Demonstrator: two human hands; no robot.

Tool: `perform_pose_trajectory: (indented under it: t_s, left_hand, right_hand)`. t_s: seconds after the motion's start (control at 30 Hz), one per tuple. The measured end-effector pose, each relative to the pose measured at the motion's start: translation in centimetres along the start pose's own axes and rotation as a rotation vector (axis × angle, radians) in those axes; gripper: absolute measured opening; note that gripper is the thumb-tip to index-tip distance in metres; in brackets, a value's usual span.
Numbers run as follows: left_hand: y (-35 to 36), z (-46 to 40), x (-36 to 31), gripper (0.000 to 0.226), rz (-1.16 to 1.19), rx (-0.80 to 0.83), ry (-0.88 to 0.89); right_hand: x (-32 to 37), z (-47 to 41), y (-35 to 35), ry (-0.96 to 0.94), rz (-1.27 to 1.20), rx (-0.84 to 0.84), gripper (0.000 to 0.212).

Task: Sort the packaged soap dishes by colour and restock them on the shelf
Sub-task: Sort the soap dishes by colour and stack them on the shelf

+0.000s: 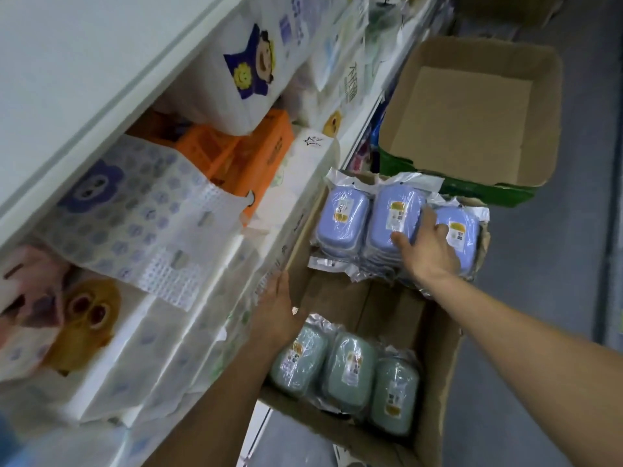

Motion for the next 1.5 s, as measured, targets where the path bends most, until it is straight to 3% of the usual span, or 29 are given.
perform_pose_trajectory:
  t_s: [0.3, 0.53, 0.83, 1.07, 1.5]
  left_hand:
    - [-1.6, 1.4, -1.4, 0.081, 0.019, 0.019, -0.016]
    - [-4.9, 10.4, -4.6, 0.081, 0.062, -0.265, 0.051]
    - [-9.2, 31.6, -6.2, 0.063, -0.052, -0.742, 0.064]
    - [-9.1, 48.5, -0.1, 0.060, -0.046, -0.946, -0.183]
    - [-0.3, 74.3, 17.7, 0.066, 0.010, -0.865, -0.789]
  right_hand:
    - [0.4, 1.8, -2.5, 0.005, 0.161, 0.092, 0.069]
    - [1.8, 12.1, -6.5, -0.427, 0.208, 0.072, 0.066]
    - [2.1, 31.1, -11.5, -0.965, 0.211, -0.024, 0.056]
    - [4.1, 46.1, -10.1, -1.303, 0.051, 0.056, 0.056]
    - [6.3, 73.9, 3.4, -1.751, 0.191, 0.455, 0.061]
Point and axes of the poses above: each hand's wrist, its own z-axis away from the middle knuckle, its own y-axis out of the palm, x = y × z, the point moved 6 cm from there along -z, towards the middle knuckle, and after that the axes turned 5 degrees about -x, right-handed, at the moved point
